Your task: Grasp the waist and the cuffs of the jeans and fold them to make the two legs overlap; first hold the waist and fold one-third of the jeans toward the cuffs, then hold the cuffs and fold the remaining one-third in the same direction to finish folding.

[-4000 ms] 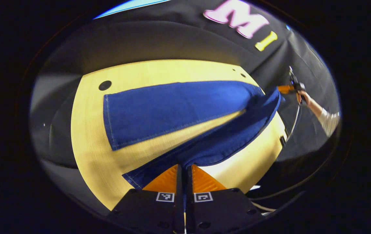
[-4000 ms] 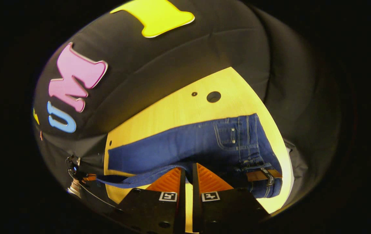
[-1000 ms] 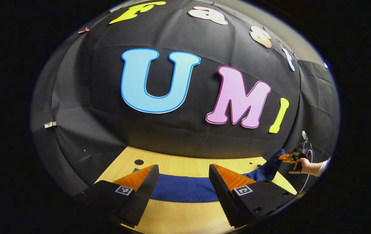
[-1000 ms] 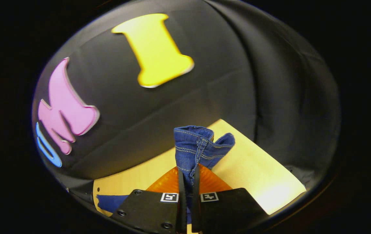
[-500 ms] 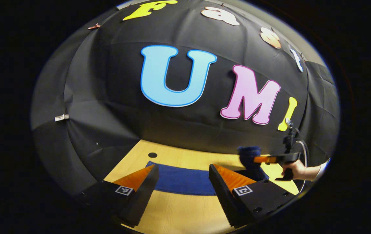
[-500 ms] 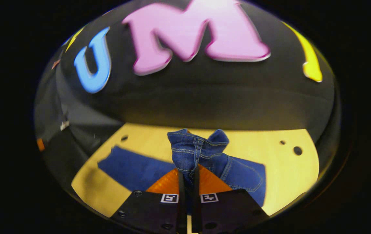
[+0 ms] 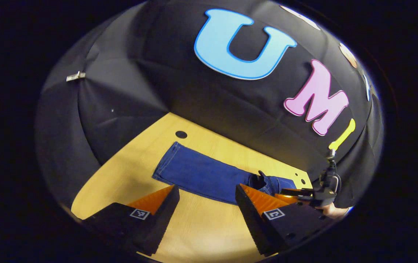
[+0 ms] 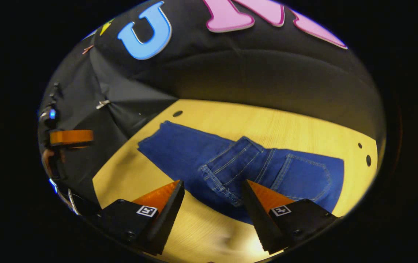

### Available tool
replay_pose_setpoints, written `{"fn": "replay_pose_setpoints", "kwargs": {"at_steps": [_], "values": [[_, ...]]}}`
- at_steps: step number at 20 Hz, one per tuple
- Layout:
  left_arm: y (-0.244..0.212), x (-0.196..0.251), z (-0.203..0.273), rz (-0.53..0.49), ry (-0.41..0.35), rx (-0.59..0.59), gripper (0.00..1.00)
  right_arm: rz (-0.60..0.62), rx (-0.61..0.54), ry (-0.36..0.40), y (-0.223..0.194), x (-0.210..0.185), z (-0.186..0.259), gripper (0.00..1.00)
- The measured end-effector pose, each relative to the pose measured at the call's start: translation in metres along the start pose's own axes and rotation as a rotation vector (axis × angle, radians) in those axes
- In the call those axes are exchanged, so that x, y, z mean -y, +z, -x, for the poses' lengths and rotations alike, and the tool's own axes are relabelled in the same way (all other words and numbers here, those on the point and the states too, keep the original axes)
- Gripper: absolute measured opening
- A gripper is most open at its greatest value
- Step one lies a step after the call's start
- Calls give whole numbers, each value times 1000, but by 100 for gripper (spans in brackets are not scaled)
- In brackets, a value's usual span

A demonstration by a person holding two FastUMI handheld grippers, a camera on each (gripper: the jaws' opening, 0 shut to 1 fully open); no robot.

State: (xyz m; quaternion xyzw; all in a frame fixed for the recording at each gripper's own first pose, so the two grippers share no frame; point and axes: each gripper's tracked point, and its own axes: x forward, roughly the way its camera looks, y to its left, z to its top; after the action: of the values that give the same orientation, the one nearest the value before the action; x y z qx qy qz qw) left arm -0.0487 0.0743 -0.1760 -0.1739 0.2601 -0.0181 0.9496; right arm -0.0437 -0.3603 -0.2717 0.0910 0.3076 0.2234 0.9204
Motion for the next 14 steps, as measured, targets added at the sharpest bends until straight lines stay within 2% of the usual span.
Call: {"fn": "replay_pose_setpoints", "kwargs": {"at_steps": [3, 6, 9, 11, 12, 14], "values": [[3, -33, -64, 48, 60, -135, 97, 5, 73, 0, 12, 3, 71, 96], [11, -83, -133, -17, 219, -302, 97, -63, 64, -93, -8, 47, 147, 95], [-1, -100, -166, -8, 286, -414, 97, -112, 29, -175, -36, 89, 162, 96], [-29, -117, -170, -14, 365, -537, 97, -134, 8, -197, -47, 100, 165, 96], [-32, -126, -192, -45, 394, -535, 98, -134, 4, -203, -48, 103, 167, 96], [-52, -121, -204, -114, 388, -576, 96, -131, -5, -203, -48, 105, 172, 96]]}}
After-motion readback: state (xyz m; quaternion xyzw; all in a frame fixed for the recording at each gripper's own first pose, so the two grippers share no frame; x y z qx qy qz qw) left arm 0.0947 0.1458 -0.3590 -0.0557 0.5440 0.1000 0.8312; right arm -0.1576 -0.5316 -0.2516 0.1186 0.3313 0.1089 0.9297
